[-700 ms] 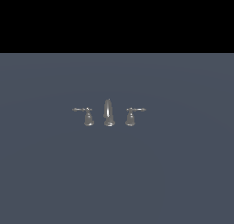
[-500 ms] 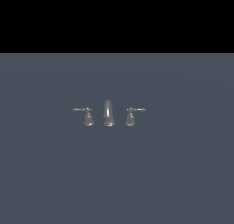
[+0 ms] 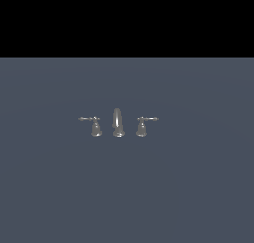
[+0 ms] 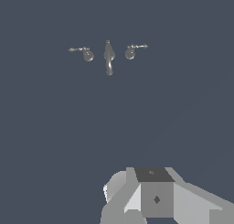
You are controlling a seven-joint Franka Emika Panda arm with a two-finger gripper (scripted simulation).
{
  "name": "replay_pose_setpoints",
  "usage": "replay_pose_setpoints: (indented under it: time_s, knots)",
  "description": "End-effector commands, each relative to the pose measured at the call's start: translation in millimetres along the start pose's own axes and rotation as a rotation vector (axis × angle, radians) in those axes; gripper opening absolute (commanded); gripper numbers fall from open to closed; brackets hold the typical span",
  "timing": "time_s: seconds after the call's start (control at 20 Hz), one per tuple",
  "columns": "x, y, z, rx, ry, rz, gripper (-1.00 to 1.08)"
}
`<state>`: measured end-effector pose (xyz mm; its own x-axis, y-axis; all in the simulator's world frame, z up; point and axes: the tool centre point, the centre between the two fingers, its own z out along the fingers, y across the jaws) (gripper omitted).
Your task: Turn on the faucet by rotating a designated handle.
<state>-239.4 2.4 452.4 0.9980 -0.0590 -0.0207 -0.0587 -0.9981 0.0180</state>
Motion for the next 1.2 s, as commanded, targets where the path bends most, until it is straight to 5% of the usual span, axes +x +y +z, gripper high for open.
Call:
replay_pose_setpoints:
  time_s: [0.0,1.15]
  knots:
    - [7,-4,10,0.001,0.0,0.037,-1.0]
    - [129,-35,147,0.017,-0.001,0.585,-1.0]
